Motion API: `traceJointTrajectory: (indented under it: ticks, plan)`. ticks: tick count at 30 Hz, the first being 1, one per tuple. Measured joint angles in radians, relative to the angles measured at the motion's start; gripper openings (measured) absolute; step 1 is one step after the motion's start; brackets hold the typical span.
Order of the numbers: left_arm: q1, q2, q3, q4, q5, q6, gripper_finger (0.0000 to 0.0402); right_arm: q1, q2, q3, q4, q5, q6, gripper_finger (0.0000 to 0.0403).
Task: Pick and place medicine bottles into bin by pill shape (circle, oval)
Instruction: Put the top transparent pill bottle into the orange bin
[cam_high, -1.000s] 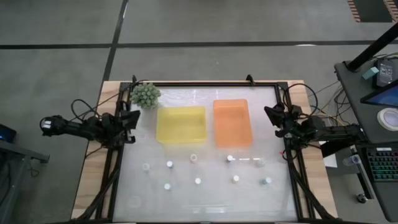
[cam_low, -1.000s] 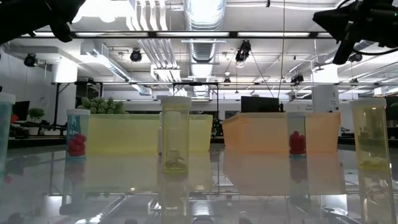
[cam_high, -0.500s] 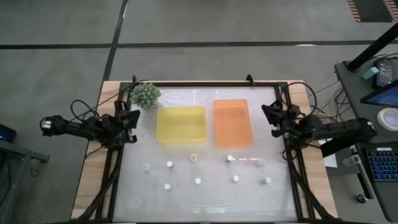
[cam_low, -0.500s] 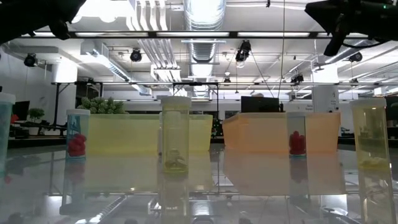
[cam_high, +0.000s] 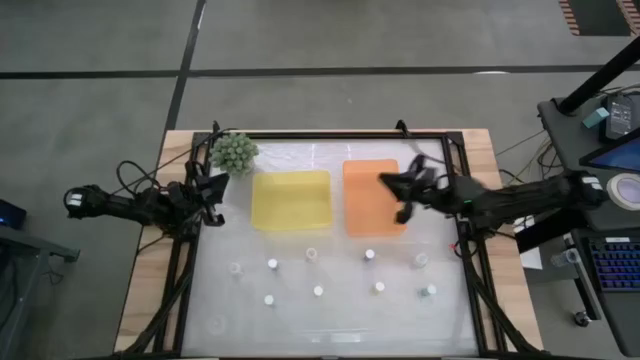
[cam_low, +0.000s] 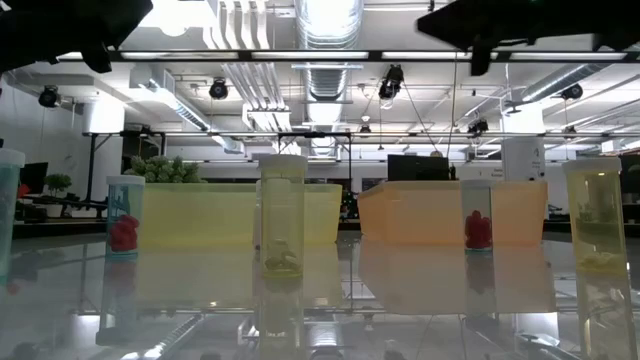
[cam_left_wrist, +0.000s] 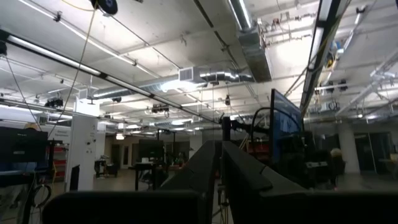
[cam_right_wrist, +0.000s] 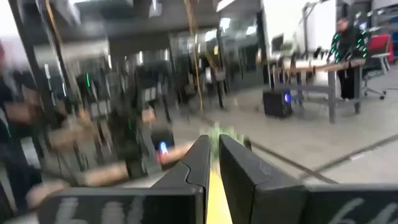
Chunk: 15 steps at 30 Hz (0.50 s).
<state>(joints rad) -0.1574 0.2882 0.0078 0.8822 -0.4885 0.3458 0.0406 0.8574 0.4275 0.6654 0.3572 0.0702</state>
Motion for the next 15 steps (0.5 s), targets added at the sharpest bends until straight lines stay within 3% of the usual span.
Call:
traceJointTrajectory:
  ticks: [15]
  plan:
    - [0.0, 0.014, -0.001, -0.013, 0.001, -0.079, 0.0015, 0.112, 0.381, 0.35, -0.115, 0.001, -0.148, 0.0027]
